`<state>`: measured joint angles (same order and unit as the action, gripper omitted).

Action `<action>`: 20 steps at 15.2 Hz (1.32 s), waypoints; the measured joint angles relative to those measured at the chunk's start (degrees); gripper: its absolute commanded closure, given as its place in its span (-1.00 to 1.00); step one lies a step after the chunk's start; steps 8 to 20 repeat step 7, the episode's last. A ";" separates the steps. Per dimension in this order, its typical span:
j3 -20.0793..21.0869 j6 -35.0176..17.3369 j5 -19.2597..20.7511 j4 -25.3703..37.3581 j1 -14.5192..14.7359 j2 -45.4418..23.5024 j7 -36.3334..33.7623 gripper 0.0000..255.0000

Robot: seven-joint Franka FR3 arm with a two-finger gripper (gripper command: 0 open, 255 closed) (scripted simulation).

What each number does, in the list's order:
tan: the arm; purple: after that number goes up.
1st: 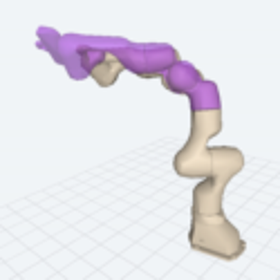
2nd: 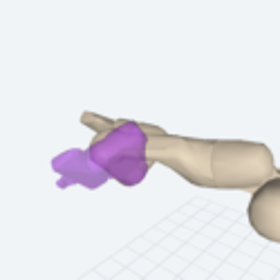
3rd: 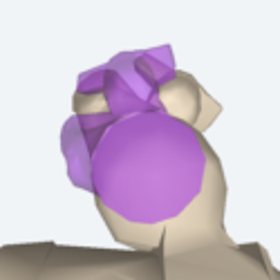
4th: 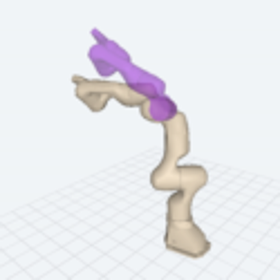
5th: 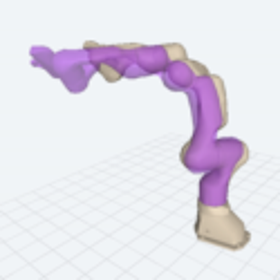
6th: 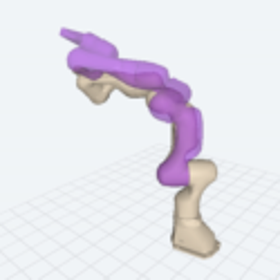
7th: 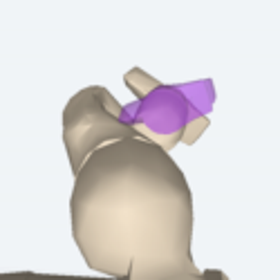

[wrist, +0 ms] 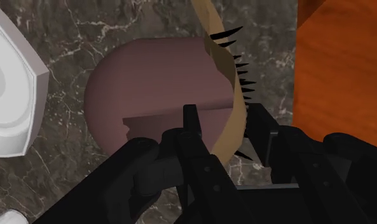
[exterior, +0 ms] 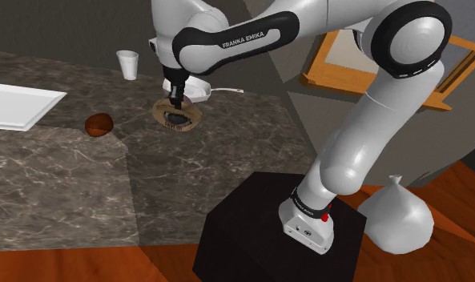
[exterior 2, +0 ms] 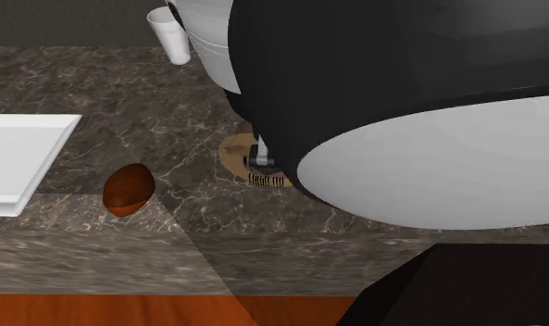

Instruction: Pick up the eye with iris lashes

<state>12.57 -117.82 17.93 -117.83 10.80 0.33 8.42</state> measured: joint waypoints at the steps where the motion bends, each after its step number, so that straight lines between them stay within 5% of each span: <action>1: 0.08 0.96 -0.21 0.81 0.08 0.16 0.19 1.00; 20: 0.02 4.77 -1.07 3.67 0.04 1.41 1.74 1.00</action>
